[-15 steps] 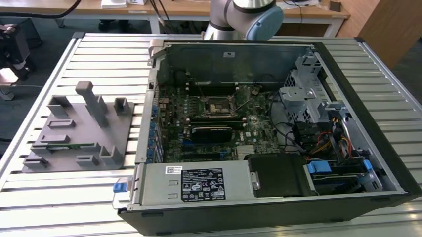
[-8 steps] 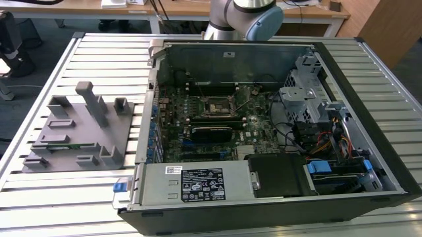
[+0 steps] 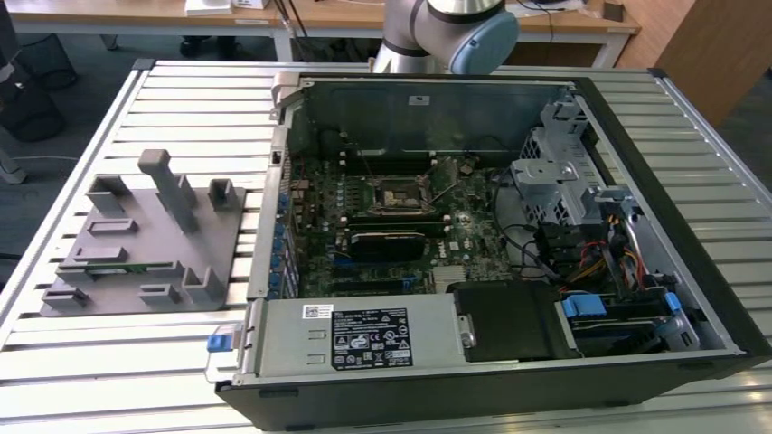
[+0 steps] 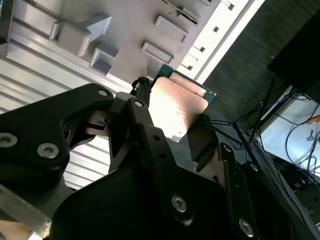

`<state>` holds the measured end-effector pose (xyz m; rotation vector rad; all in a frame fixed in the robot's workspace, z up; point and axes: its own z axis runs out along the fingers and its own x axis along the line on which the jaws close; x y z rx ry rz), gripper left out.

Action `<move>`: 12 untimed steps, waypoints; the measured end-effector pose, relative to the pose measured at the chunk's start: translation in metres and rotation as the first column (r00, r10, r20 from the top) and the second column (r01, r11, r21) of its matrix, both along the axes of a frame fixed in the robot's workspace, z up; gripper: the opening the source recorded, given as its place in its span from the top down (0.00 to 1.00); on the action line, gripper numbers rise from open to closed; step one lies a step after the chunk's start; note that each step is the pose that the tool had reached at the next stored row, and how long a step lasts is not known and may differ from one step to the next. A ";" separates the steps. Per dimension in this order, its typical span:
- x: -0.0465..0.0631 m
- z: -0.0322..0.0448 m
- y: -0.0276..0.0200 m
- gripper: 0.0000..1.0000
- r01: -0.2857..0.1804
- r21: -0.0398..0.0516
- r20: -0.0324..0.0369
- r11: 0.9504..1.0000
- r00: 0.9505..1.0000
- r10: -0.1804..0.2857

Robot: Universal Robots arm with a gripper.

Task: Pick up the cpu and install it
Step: 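Pick up the cpu and move it towards the insertion slot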

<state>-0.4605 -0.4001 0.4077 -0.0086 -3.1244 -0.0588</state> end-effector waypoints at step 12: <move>0.000 0.0128 0.0001 0.46 0.000 0.000 0.000 1.000 1.000 0.000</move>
